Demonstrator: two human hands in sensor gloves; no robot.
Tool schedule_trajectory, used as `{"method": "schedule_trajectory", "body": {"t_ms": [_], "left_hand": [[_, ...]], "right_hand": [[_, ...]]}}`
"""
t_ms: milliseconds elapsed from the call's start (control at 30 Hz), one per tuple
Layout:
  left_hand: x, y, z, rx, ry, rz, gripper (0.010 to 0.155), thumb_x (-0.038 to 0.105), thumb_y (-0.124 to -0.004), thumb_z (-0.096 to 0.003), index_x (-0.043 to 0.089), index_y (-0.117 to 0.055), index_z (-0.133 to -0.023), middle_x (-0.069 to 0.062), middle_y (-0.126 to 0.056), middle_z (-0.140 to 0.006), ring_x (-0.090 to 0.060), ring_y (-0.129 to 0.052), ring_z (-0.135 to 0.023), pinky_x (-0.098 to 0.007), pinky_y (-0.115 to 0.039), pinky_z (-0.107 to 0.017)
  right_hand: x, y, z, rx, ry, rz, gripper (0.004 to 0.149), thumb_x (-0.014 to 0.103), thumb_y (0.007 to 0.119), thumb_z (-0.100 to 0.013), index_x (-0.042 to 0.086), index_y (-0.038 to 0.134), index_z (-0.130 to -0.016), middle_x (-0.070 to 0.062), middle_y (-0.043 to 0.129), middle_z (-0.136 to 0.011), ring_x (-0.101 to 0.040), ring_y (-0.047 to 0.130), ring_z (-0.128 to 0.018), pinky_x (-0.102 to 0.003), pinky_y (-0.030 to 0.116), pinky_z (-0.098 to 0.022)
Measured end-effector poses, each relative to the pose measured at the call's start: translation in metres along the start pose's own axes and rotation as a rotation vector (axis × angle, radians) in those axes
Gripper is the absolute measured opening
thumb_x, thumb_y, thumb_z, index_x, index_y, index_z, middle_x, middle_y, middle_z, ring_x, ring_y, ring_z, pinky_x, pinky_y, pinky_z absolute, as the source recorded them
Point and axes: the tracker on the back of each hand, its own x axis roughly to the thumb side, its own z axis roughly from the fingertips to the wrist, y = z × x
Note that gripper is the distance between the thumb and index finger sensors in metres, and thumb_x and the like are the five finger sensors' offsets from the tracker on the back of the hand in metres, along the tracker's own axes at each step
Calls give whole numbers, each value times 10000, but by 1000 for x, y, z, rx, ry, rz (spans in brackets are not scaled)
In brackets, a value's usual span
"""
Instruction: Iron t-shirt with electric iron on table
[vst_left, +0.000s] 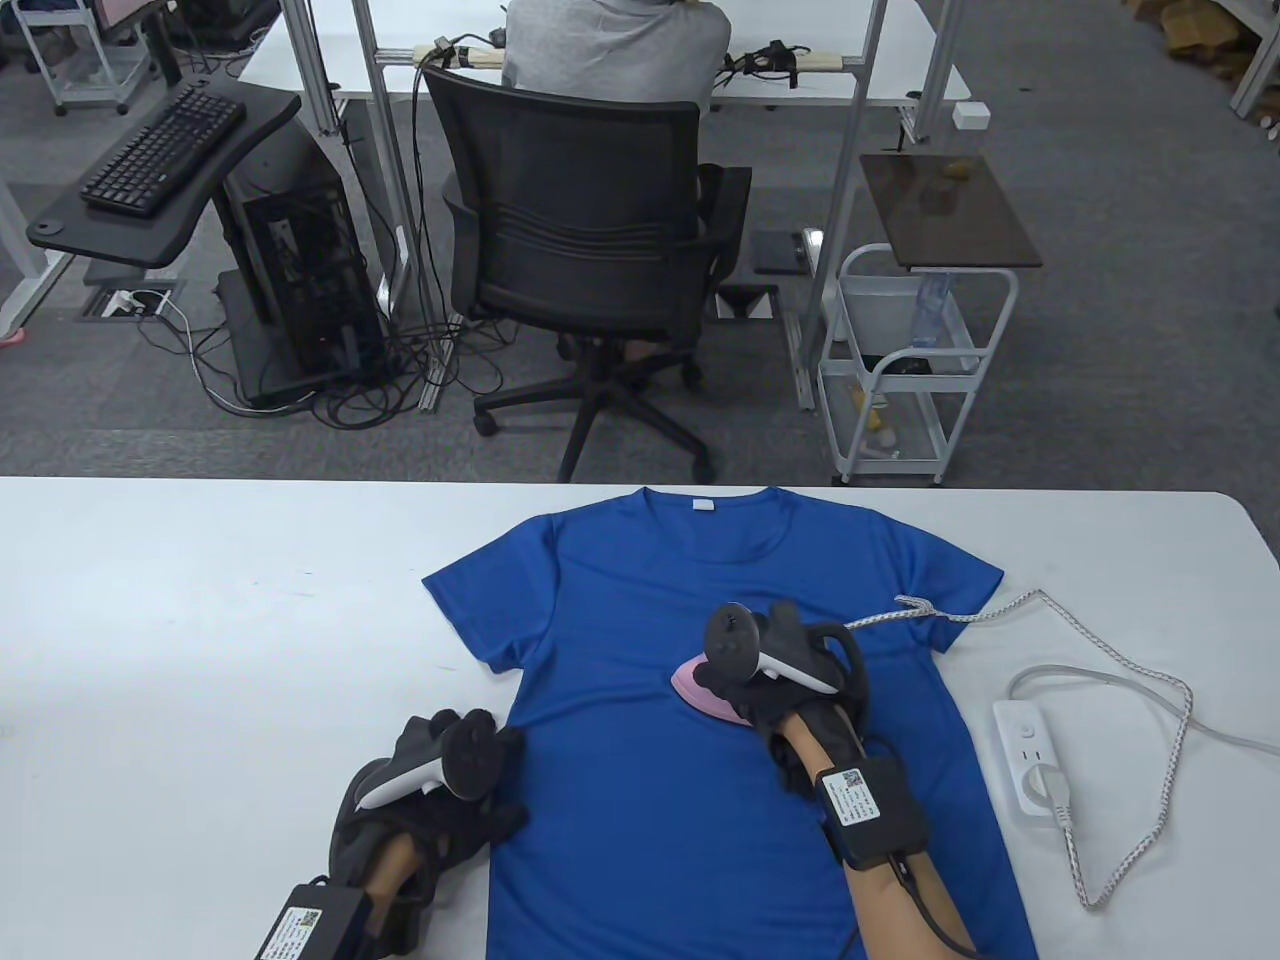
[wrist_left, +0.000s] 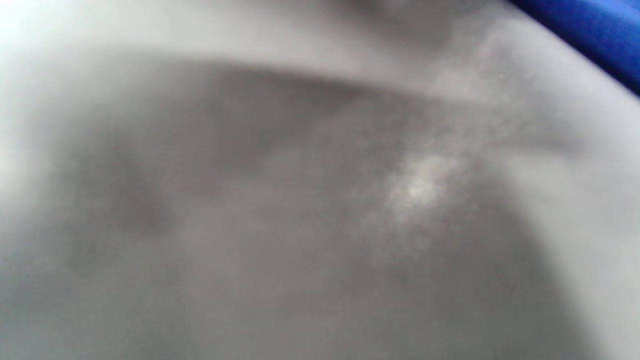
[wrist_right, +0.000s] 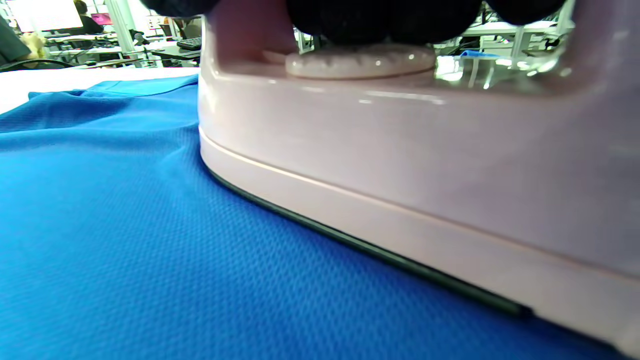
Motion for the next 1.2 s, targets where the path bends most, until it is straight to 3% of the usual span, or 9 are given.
{"method": "schedule_trajectory", "body": {"t_ms": [867,1200], "left_hand": [[1,0,0,0,2,-5,809,618,-490,-476,352,16,-1048,-36,126,-1085,-411,118,-991,-622,-41,-655],[1,0,0,2,3,-6,808,617,-490,-477,352,15,-1049,-37,124,-1086,-411,116,-992,-622,-43,-657]], "right_hand": [[5,-7,-69,-52,401,-24,662,507,611,-453,125,573,-992,-145,768,-787,-379,811,-607,-630,654,-577],[11,-4,-62,-65,360,-1,667,510,600,-454,127,559,-998,-144,761,-793,-375,811,-601,-616,661,-568]]}}
